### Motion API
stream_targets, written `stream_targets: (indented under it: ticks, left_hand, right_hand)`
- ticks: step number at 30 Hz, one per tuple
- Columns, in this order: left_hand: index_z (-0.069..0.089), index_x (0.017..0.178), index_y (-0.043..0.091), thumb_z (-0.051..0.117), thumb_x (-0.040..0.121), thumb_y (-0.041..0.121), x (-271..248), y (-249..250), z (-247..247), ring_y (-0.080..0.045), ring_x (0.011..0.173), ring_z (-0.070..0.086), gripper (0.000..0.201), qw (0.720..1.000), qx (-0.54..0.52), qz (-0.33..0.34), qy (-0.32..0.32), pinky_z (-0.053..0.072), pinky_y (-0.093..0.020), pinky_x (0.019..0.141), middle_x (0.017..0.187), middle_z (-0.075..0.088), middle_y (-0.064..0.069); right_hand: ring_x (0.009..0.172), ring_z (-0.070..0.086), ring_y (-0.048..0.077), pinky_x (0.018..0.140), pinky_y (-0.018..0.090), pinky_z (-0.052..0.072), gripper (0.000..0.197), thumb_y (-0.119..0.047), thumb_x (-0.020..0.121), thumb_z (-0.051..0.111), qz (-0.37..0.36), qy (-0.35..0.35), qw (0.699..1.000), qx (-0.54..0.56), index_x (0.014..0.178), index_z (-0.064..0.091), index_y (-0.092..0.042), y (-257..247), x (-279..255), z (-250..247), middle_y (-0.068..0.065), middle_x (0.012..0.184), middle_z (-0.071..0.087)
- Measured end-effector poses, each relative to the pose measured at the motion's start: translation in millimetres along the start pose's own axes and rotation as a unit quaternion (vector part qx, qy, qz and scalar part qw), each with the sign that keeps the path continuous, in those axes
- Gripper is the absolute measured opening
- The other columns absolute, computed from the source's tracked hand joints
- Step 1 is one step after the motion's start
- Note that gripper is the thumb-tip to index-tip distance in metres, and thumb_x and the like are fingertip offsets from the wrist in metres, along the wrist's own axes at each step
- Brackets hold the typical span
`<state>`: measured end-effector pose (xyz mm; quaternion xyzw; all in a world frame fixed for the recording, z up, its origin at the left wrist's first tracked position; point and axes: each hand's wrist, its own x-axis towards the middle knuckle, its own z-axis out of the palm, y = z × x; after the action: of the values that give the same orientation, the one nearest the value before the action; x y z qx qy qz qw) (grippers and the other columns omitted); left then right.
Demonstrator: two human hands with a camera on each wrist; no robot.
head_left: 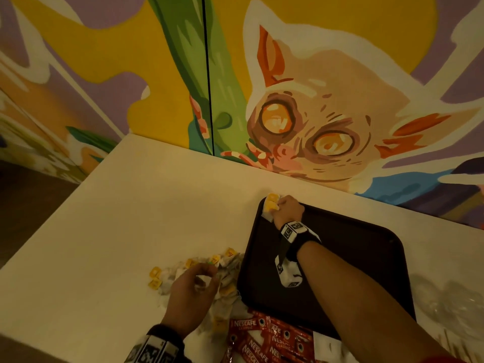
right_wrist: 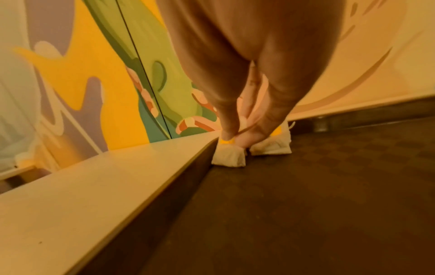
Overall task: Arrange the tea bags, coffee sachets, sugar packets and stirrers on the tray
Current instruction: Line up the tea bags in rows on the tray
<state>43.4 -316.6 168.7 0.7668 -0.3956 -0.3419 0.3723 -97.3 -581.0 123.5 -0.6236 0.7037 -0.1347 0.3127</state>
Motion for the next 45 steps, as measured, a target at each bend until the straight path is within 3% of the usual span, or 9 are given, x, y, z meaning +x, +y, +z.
stream_targets:
  ticks: [3,7,10,12,18,29,35,39,45]
  left_hand:
    - [0.059,0.114,0.032,0.068,0.086,0.032,7.4,-10.5,5.3,-0.015,0.104,0.054,0.030,0.990,0.130,0.046,-0.007,0.044,-0.016,0.082,0.115,0.056,0.016]
    - [0.020,0.150,0.034,0.058,0.084,0.056,19.6,-17.8,12.8,-0.024,0.135,0.026,0.079,0.944,0.312,0.036,-0.102,0.032,-0.037,0.110,0.151,0.028,0.004]
    - [0.003,0.152,0.035,0.054,0.078,0.071,29.5,-23.4,20.3,-0.031,0.140,0.018,0.097,0.899,0.400,0.011,-0.179,0.026,-0.048,0.113,0.156,0.016,-0.001]
    - [0.011,0.150,0.033,0.054,0.076,0.071,33.8,-24.1,23.5,-0.032,0.134,0.025,0.093,0.879,0.436,0.023,-0.191,0.029,-0.049,0.110,0.151,0.024,-0.002]
    - [0.040,0.139,0.026,0.047,0.096,0.032,39.2,-19.2,25.6,-0.028,0.121,0.037,0.045,0.894,0.415,0.042,-0.166,0.037,-0.038,0.101,0.134,0.047,-0.003]
    - [0.069,0.114,0.012,0.055,0.093,0.014,24.3,-10.8,7.2,-0.023,0.103,0.057,0.026,0.983,0.176,0.037,0.027,0.043,-0.028,0.087,0.112,0.069,-0.006]
    - [0.074,0.091,0.019,0.063,0.091,0.018,17.4,-20.3,-8.4,-0.014,0.078,0.063,0.011,0.996,0.011,-0.031,0.083,0.047,-0.015,0.062,0.083,0.071,0.004]
    - [0.070,0.085,0.012,0.065,0.091,0.016,13.9,-25.5,-15.8,-0.019,0.074,0.062,0.009,0.960,-0.213,-0.127,0.129,0.050,-0.024,0.063,0.081,0.070,-0.008]
    - [0.061,0.102,0.001,0.058,0.094,0.008,13.2,-36.4,-21.7,-0.021,0.065,0.061,0.012,0.876,-0.429,-0.208,0.069,0.050,-0.035,0.066,0.078,0.064,-0.010]
  right_hand:
    - [0.100,0.065,0.030,0.080,0.032,0.053,0.029,-0.014,0.081,0.076,-0.018,0.032,0.998,0.044,0.104,0.062,-0.008,3.9,-16.7,-10.1,0.015,0.105,0.068]
    - [0.083,0.060,0.011,0.060,0.005,0.037,0.021,-0.013,0.084,0.075,-0.066,0.024,0.993,0.092,0.101,0.063,-0.011,17.2,-57.8,-24.4,0.000,0.091,0.066]
    - [0.084,0.065,0.011,0.069,0.018,0.053,0.017,-0.015,0.086,0.073,-0.074,-0.025,0.988,0.130,0.099,0.062,-0.019,28.8,-88.8,-28.9,-0.006,0.090,0.064]
    - [0.084,0.067,0.012,0.073,0.027,0.058,0.015,-0.014,0.088,0.070,-0.082,-0.077,0.985,0.134,0.096,0.061,-0.023,34.6,-106.9,-29.6,-0.006,0.091,0.065]
    - [0.090,0.063,0.006,0.072,0.014,0.050,0.014,-0.010,0.091,0.065,-0.119,-0.201,0.965,0.117,0.095,0.065,-0.024,48.6,-151.5,-24.9,-0.009,0.095,0.064]
    - [0.089,0.061,0.008,0.070,0.017,0.053,0.047,-0.024,0.082,0.078,-0.191,-0.247,0.945,0.094,0.122,0.055,-0.031,29.2,-181.1,12.2,-0.008,0.116,0.053]
    - [0.125,0.043,0.025,0.103,0.035,0.043,0.062,-0.036,0.086,0.071,-0.282,-0.261,0.904,-0.186,0.139,0.043,-0.019,14.4,-182.5,38.3,0.004,0.144,0.039]
    - [0.122,0.037,0.028,0.101,0.036,0.039,0.048,-0.038,0.090,0.066,-0.338,-0.232,0.858,-0.308,0.132,0.051,-0.021,16.7,-189.1,44.3,0.006,0.139,0.044]
    - [0.118,0.050,0.025,0.092,0.032,0.042,0.023,-0.020,0.099,0.052,-0.370,-0.231,0.860,-0.264,0.119,0.059,-0.011,14.3,-193.1,40.1,0.008,0.125,0.054]
